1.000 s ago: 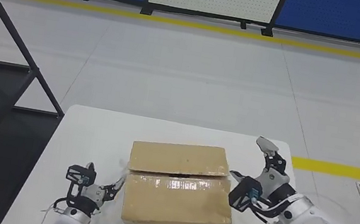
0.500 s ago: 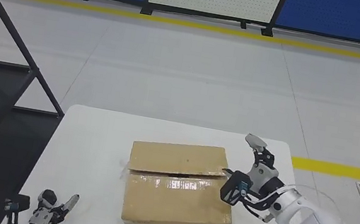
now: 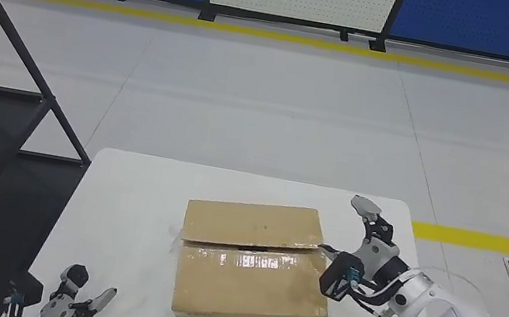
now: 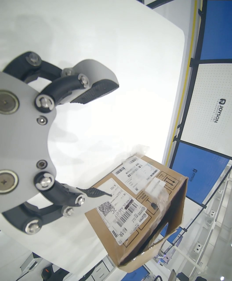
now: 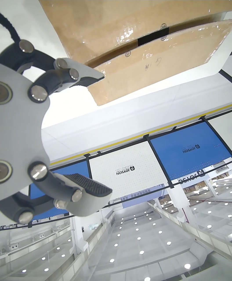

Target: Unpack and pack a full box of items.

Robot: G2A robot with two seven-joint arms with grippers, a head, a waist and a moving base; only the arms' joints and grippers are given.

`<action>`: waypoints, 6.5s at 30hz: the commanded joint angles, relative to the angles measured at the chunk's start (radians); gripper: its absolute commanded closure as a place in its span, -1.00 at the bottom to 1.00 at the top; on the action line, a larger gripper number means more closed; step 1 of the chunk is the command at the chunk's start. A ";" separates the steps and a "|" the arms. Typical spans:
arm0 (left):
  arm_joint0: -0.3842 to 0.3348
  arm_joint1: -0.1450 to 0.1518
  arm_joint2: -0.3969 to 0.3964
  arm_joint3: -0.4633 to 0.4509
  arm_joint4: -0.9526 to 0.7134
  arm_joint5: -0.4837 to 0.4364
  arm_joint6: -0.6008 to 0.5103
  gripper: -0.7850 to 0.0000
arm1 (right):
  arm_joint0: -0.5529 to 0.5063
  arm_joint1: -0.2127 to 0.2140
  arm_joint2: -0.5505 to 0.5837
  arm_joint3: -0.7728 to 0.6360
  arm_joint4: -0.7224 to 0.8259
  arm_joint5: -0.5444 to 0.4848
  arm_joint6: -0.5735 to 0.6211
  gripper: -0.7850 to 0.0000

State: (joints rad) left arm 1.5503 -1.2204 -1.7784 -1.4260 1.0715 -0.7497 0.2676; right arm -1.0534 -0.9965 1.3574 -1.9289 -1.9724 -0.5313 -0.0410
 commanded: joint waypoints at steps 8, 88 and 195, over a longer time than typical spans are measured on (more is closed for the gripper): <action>-0.125 -0.001 0.029 -0.008 -0.101 0.101 -0.133 -1.00 | -0.022 -0.001 0.006 -0.002 0.014 0.028 -0.004 -1.00; -0.872 0.029 0.452 0.719 0.071 -0.176 -0.407 1.00 | -0.086 -0.019 0.003 -0.034 0.052 0.100 0.009 -1.00; -0.370 0.191 0.089 0.521 -0.563 -0.252 -0.352 0.75 | 0.254 -0.138 -0.312 0.298 -0.161 0.010 0.140 -1.00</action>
State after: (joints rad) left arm 1.1795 -1.0298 -1.6893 -0.9062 0.5099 -1.0019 -0.0838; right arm -0.8008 -1.1344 1.0467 -1.6318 -2.1329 -0.5203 0.0994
